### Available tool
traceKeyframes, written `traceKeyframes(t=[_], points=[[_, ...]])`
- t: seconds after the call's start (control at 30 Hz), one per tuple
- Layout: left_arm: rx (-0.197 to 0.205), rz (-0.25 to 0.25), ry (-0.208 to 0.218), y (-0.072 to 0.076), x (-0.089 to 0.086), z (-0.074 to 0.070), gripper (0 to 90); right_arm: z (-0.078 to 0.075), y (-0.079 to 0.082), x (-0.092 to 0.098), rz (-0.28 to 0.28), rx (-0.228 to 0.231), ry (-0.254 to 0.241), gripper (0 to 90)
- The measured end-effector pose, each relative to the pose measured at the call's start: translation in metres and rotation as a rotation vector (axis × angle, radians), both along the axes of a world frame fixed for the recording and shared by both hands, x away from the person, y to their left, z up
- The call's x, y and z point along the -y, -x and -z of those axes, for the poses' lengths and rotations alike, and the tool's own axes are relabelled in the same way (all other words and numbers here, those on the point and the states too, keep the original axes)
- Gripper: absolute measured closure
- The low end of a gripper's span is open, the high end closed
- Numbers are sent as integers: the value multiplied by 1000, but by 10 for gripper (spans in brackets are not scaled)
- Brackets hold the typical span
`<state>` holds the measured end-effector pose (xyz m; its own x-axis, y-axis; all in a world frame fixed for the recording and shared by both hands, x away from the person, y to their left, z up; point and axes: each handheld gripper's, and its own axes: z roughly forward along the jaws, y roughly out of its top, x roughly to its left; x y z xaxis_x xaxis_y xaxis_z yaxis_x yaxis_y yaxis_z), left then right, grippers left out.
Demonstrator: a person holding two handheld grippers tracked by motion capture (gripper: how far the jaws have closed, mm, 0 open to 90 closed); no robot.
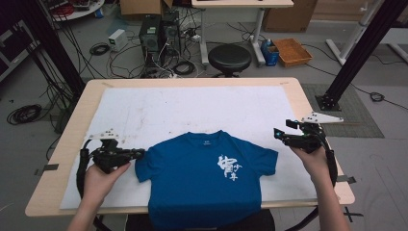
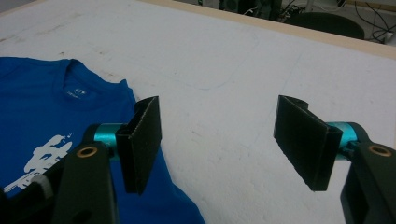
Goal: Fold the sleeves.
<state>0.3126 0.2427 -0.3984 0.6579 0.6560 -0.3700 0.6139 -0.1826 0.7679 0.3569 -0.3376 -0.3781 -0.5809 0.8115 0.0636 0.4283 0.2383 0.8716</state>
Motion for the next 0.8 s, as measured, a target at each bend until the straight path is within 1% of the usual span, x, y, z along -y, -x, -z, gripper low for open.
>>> traceKeyframes(t=[0.03, 0.07, 0.1, 0.13, 0.17, 0.2, 0.23, 0.3, 0.33, 0.37, 0.4, 0.43, 0.47, 0.5, 0.53, 0.57, 0.6, 0.63, 0.67, 0.7, 0.73, 0.77, 0.8], points=[[-8, 5, 16, 1, 9, -3, 881, 0, 0, 0, 0, 0, 0, 324], [-8, 5, 16, 1, 9, -3, 881, 0, 0, 0, 0, 0, 0, 324], [-19, 22, 43, 0, 28, -7, 881, 0, 0, 0, 0, 0, 1, 324], [-19, 22, 43, 0, 28, -7, 881, 0, 0, 0, 0, 0, 1, 324], [-30, 29, 60, 0, 37, -7, 881, -1, 1, 1, 0, -1, 0, 324], [-52, 45, 83, -3, 54, -7, 881, -1, 0, 1, 0, 1, -3, 324], [-52, 45, 83, -3, 54, -7, 881, -1, 0, 1, 0, 1, -3, 324], [-78, 53, 99, -7, 69, -5, 881, 0, 0, 2, -1, 2, -2, 324], [-83, 60, 94, -9, 76, -4, 881, 0, 0, 2, 0, 1, 0, 324], [-84, 49, 82, -13, 89, -1, 881, 0, 0, 2, 0, 1, 6, 325], [-84, 49, 82, -13, 89, -1, 881, 0, 0, 2, 1, -1, 5, 325], [-90, 40, 86, -15, 93, 1, 881, 0, 0, 2, 1, -1, 5, 325], [-90, 34, 81, -20, 101, 5, 880, 1, 0, 2, 1, 0, 5, 325], [-90, 34, 81, -20, 101, 5, 881, 1, 0, 2, 4, -5, 5, 326], [-82, 28, 77, -23, 107, 9, 880, 2, 0, 2, 7, -5, 6, 327], [-82, 28, 77, -23, 107, 9, 876, 2, 0, 2, 7, -5, 6, 327], [-74, 39, 84, -26, 110, 12, 829, 3, 0, 2, 16, -13, 4, 330], [-66, 43, 89, -27, 111, 13, 748, 3, 0, 3, 21, -18, 3, 334], [-51, 43, 85, -26, 111, 13, 707, 4, 0, 3, 28, -21, 1, 341], [-51, 43, 85, -26, 111, 13, 645, 5, 0, 4, 35, -27, 0, 360], [-22, 43, 83, -26, 110, 12, 585, 5, 0, 5, 43, -33, -1, 373], [29, 40, 87, -24, 105, 10, 557, 7, 1, 5, 54, -42, -7, 381], [29, 40, 87, -24, 105, 10, 534, 7, 1, 5, 54, -42, -7, 381]])
